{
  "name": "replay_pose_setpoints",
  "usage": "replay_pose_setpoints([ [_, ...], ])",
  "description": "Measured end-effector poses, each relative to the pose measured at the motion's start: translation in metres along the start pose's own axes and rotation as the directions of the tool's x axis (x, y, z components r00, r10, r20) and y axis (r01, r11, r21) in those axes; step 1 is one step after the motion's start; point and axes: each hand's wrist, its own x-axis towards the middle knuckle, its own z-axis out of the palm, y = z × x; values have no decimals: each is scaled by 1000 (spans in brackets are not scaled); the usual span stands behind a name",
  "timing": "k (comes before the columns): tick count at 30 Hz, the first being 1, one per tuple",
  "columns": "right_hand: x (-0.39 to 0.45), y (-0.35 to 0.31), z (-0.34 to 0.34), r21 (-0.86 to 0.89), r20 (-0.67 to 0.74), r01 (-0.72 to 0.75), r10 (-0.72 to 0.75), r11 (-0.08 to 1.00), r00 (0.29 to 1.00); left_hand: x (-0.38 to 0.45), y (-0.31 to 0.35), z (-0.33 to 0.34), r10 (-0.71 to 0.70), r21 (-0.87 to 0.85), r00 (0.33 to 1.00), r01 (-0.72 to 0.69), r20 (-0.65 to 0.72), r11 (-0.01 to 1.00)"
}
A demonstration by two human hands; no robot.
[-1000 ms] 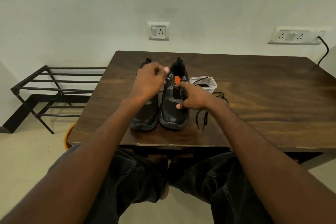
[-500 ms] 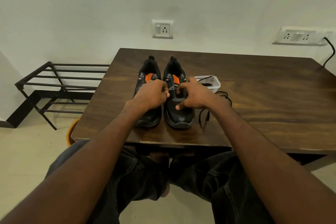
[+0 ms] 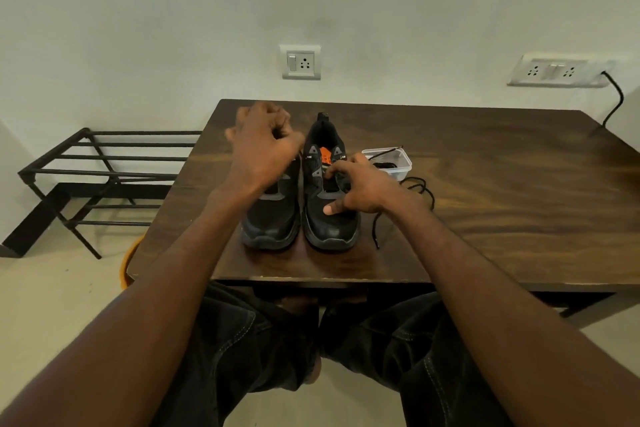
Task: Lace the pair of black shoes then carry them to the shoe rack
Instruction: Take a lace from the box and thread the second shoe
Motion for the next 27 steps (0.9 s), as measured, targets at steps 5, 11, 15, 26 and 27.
replay_pose_setpoints([
  [5,0,-1,1,6,-11,12,-12,1000,1000,-11,2,18,-27,-49,913,51,408,998],
  [11,1,-1,2,4,-7,19,-19,1000,1000,-19,-7,47,-130,302,900,-2,415,953],
  [15,1,0,2,11,-9,11,-11,1000,1000,-18,-8,46,-188,358,880,22,436,934],
  [26,0,-1,3,41,-10,19,-18,999,1000,-19,-6,48,-142,418,922,-23,360,908],
  [27,0,-1,3,42,-10,17,-16,999,1000,-18,-7,48,-117,380,931,-25,347,925],
])
